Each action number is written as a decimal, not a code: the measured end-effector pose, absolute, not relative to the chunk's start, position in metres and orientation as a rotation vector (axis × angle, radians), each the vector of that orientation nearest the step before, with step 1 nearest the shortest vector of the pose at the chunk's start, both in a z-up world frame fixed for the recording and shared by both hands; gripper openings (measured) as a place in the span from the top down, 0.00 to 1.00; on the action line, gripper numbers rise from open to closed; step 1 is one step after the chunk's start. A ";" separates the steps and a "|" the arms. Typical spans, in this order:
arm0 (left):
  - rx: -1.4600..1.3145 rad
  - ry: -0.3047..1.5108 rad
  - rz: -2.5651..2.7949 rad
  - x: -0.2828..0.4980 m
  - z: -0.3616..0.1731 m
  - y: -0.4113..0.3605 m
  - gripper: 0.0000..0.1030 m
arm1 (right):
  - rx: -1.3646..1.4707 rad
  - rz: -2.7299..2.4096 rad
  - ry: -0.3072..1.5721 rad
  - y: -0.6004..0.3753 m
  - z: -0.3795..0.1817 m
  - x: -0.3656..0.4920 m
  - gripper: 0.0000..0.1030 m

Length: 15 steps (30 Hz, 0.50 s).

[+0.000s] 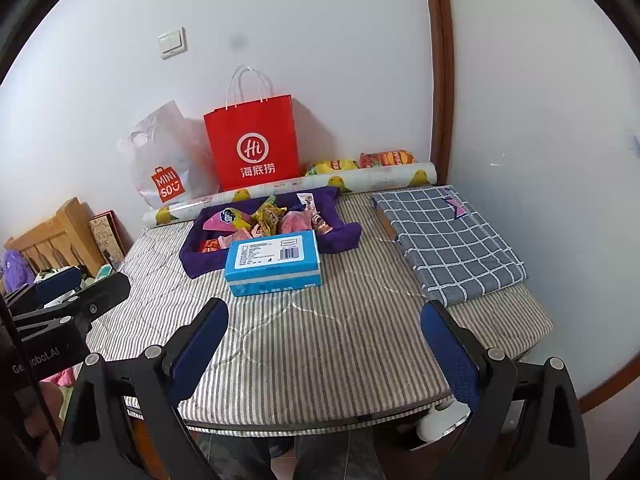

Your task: Organize snacks

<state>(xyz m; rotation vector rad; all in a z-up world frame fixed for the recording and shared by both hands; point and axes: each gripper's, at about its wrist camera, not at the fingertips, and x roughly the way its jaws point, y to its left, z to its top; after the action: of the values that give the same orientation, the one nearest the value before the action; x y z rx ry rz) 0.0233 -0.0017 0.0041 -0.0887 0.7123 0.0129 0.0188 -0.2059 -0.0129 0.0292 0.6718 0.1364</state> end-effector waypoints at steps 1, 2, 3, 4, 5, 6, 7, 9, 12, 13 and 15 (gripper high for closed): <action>-0.091 0.711 0.013 0.022 0.004 -0.001 0.11 | 0.031 0.135 0.669 -0.206 -0.012 0.017 0.07; -0.096 0.708 0.013 0.021 0.005 -0.001 0.11 | 0.033 0.134 0.666 -0.206 -0.012 0.016 0.07; -0.099 0.707 0.012 0.020 0.005 0.000 0.11 | 0.035 0.134 0.663 -0.207 -0.011 0.014 0.07; -0.100 0.705 0.010 0.019 0.006 0.000 0.11 | 0.036 0.133 0.661 -0.207 -0.010 0.013 0.07; -0.099 0.702 0.009 0.018 0.006 0.000 0.11 | 0.037 0.134 0.659 -0.206 -0.010 0.013 0.07; -0.097 0.701 0.010 0.017 0.007 0.000 0.11 | 0.036 0.136 0.658 -0.206 -0.009 0.012 0.07; -0.098 0.701 0.011 0.018 0.007 0.000 0.11 | 0.035 0.136 0.658 -0.205 -0.009 0.012 0.07; -0.100 0.703 0.006 0.018 0.006 0.000 0.11 | 0.031 0.132 0.658 -0.204 -0.009 0.012 0.07; -0.098 0.704 0.006 0.018 0.006 -0.001 0.11 | 0.028 0.130 0.660 -0.203 -0.009 0.012 0.07; -0.098 0.703 0.006 0.018 0.006 -0.001 0.11 | 0.027 0.129 0.659 -0.203 -0.009 0.012 0.07; -0.099 0.703 0.007 0.018 0.005 -0.001 0.11 | 0.025 0.125 0.660 -0.202 -0.009 0.012 0.07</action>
<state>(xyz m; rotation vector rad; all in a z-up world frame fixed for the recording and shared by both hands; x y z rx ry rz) 0.0178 -0.0014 0.0054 -0.0993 0.7034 0.0070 0.0123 -0.2020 -0.0091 0.0245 0.6602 0.1246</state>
